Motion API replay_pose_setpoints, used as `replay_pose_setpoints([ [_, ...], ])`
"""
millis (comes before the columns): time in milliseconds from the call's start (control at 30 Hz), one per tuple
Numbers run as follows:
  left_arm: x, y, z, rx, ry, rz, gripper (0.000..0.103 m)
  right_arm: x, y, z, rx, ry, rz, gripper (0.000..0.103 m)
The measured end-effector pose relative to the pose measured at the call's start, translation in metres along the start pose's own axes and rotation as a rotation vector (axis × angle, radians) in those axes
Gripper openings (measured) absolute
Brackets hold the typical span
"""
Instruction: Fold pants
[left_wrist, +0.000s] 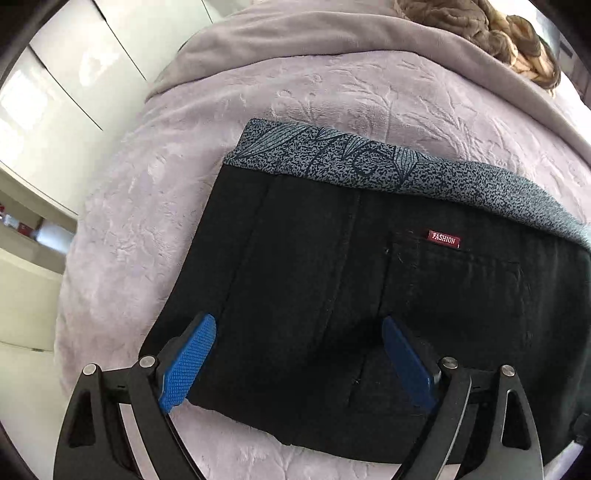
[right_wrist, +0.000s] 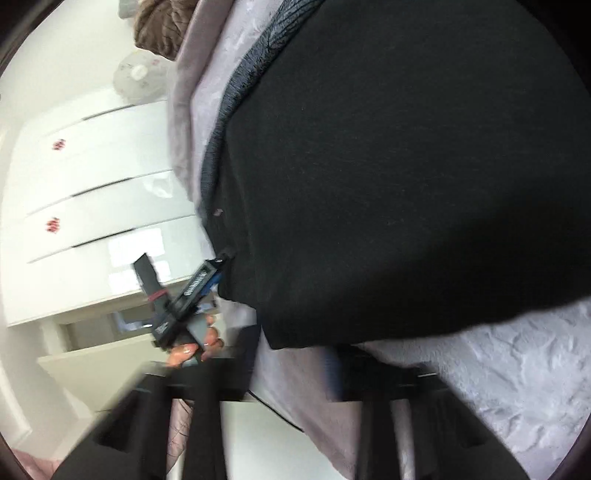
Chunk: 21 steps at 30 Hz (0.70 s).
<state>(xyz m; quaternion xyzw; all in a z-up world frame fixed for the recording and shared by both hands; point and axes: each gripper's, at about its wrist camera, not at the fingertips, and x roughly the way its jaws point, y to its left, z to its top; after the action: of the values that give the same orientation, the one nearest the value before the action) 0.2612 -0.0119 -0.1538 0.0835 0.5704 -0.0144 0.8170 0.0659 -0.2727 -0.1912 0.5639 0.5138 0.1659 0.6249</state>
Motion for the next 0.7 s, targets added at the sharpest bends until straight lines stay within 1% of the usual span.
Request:
replay_pose_setpoints([
  [67,0.007,0.015,-0.001,-0.001,-0.006,-0.022,0.093,-0.01,0.013,-0.004,-0.05,-0.028,-0.012,0.009],
  [100,0.012,0.021,-0.002,-0.003,-0.009,-0.032,0.094,-0.013,0.017,-0.008,-0.084,-0.029,-0.045,0.009],
  [133,0.012,0.024,-0.003,-0.004,-0.013,-0.03,0.098,-0.01,0.021,-0.008,-0.112,-0.026,-0.093,0.009],
  [167,0.017,0.027,-0.001,-0.006,-0.017,-0.027,0.1,-0.008,0.02,0.002,-0.129,-0.009,-0.162,0.008],
  [200,0.015,0.026,-0.008,-0.011,-0.017,-0.027,0.101,-0.002,0.014,0.0,-0.134,0.007,-0.207,0.007],
  [300,0.014,0.032,-0.012,-0.018,-0.019,-0.035,0.101,-0.005,-0.003,-0.006,-0.108,0.032,-0.254,0.005],
  [367,0.006,0.038,-0.009,-0.01,-0.009,-0.024,0.101,-0.008,0.003,-0.01,-0.125,0.078,-0.298,0.006],
  [400,0.001,0.04,-0.009,-0.009,-0.004,-0.019,0.101,-0.012,0.008,-0.012,-0.13,0.102,-0.304,0.011],
  [433,-0.007,0.04,-0.01,-0.013,-0.007,-0.029,0.101,-0.019,0.014,-0.014,-0.143,0.123,-0.309,0.011],
  [467,-0.018,0.039,-0.01,-0.022,-0.021,-0.05,0.101,-0.026,0.03,-0.013,-0.187,0.142,-0.329,0.011],
  [533,-0.035,0.046,-0.007,-0.043,-0.063,-0.093,0.101,-0.035,0.061,-0.004,-0.298,0.146,-0.364,0.014],
  [567,-0.041,0.049,-0.007,-0.047,-0.079,-0.102,0.101,-0.036,0.088,0.007,-0.379,0.142,-0.369,0.019],
  [600,-0.045,0.052,-0.004,-0.052,-0.104,-0.107,0.101,-0.041,0.102,0.015,-0.434,0.14,-0.366,0.029],
  [633,-0.047,0.053,-0.002,-0.056,-0.115,-0.106,0.101,-0.036,0.123,0.028,-0.493,0.14,-0.357,0.035],
  [667,-0.044,0.056,0.0,-0.065,-0.121,-0.102,0.101,-0.027,0.148,0.043,-0.57,0.147,-0.346,0.046],
  [700,-0.039,0.059,0.001,-0.076,-0.114,-0.09,0.101,-0.009,0.171,0.055,-0.632,0.158,-0.34,0.047],
])
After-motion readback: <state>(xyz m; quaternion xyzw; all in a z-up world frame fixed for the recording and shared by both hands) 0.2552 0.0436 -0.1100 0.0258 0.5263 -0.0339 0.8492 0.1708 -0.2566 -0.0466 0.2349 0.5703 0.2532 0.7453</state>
